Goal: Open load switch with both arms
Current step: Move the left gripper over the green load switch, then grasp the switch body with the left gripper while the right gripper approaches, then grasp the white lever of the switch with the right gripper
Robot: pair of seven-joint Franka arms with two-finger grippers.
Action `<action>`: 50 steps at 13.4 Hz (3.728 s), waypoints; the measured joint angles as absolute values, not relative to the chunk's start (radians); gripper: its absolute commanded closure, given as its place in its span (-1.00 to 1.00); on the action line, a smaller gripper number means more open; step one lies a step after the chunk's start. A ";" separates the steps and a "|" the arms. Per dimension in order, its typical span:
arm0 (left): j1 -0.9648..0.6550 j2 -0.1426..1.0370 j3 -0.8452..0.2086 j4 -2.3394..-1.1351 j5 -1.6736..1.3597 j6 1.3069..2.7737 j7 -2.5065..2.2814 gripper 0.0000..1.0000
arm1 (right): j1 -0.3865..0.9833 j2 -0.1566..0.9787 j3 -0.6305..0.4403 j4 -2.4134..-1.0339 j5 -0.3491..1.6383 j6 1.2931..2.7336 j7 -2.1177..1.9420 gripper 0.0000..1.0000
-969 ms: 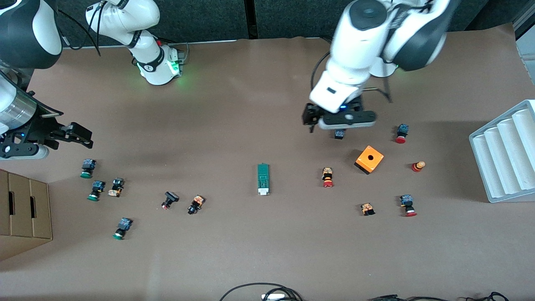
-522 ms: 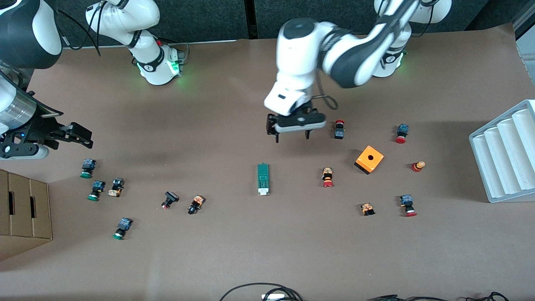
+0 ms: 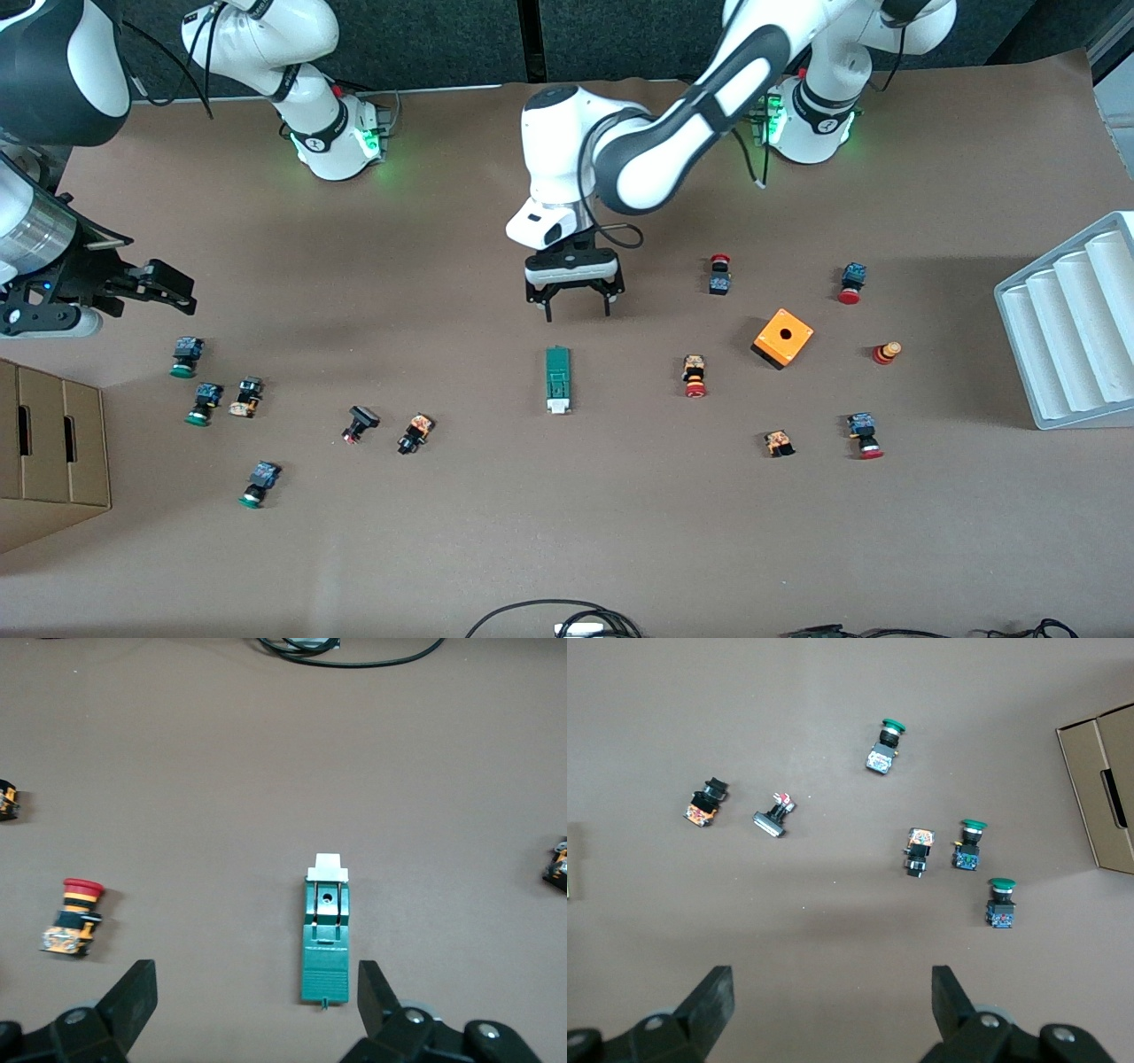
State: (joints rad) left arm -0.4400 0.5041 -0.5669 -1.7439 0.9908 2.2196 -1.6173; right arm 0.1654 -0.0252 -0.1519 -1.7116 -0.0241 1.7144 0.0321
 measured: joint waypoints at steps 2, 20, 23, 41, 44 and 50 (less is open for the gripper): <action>-0.461 0.557 -0.567 -1.744 1.111 2.225 -1.734 -1.00 | 0.165 -0.025 -0.152 -1.712 -0.024 1.714 0.032 -1.00; -0.641 0.917 -0.522 -1.712 1.901 1.993 -2.421 -0.81 | 0.168 -0.003 -0.141 -1.718 -0.024 1.711 0.059 -1.00; -0.708 0.948 -0.450 -1.709 1.944 1.961 -2.485 -0.71 | 0.199 0.038 -0.122 -1.719 -0.024 1.712 0.205 -1.00; -0.795 0.954 -0.362 -1.699 1.983 1.945 -2.542 -0.27 | 0.494 0.658 -0.094 -1.311 0.379 1.874 1.421 -1.00; -0.795 0.955 -0.362 -1.699 1.987 1.944 -2.542 -0.27 | 0.556 0.718 -0.098 -1.300 0.437 2.007 1.608 -1.00; -0.797 0.958 -0.362 -1.699 1.993 1.938 -2.542 -0.25 | 0.645 0.867 -0.101 -1.250 0.438 2.235 1.829 -1.00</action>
State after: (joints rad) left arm -0.7970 0.9581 -0.3618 -1.6991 1.9927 1.9377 -2.5416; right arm 0.6447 0.8667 -0.1008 -1.2497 0.4377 2.2352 1.8286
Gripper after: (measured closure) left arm 0.370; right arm 0.000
